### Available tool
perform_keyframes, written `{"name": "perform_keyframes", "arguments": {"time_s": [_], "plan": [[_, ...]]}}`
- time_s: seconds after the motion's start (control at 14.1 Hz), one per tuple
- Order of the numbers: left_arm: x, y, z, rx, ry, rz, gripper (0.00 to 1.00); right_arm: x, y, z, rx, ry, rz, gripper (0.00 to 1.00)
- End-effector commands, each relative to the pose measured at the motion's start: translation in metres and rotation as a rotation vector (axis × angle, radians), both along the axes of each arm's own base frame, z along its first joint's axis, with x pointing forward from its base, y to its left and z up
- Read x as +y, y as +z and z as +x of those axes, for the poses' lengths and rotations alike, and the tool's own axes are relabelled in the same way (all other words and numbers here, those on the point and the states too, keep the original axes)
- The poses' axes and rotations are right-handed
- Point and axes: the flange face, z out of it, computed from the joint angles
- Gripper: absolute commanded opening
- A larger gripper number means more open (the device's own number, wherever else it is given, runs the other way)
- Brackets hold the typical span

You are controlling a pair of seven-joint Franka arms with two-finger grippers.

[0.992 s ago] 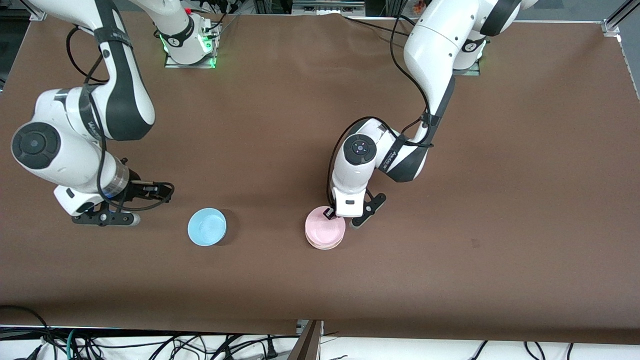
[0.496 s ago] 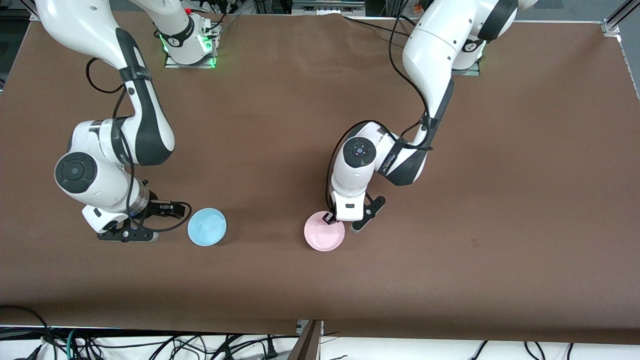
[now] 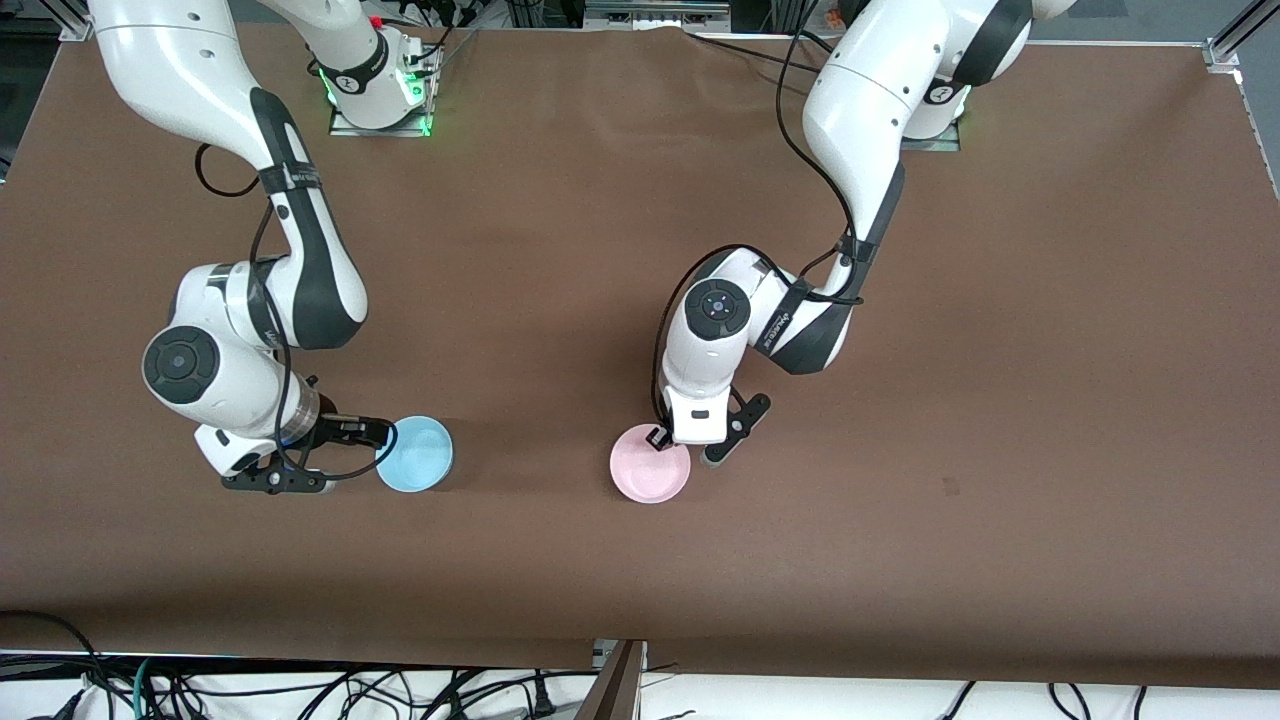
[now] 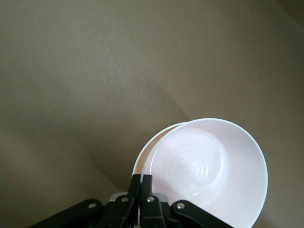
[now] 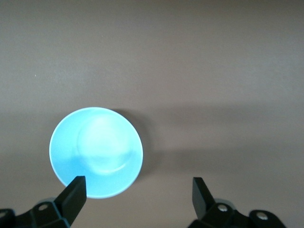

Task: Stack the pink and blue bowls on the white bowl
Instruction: 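Lower the right gripper and grasp the light blue bowl rim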

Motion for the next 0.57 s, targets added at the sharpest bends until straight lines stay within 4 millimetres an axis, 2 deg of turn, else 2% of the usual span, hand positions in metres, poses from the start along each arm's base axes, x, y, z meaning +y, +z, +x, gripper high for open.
{"name": "perform_keyframes", "arguments": {"time_s": [0.0, 0.14, 0.28, 0.5], "plan": [[-0.006, -0.005, 0.004, -0.026, 0.018, 0.006, 0.00, 0.006, -0.034, 0.005, -0.023, 0.001, 0.009, 0.96], [-0.007, -0.008, 0.003, -0.024, 0.025, 0.005, 0.00, 0.005, -0.045, 0.004, -0.014, 0.002, 0.006, 0.91], [-0.006, -0.010, 0.004, -0.024, 0.031, 0.007, 0.00, 0.006, -0.063, -0.001, 0.011, 0.004, 0.001, 0.80], [-0.007, -0.013, 0.003, -0.029, 0.041, 0.001, 0.00, 0.006, -0.074, -0.003, 0.026, 0.003, -0.003, 0.62]]}}
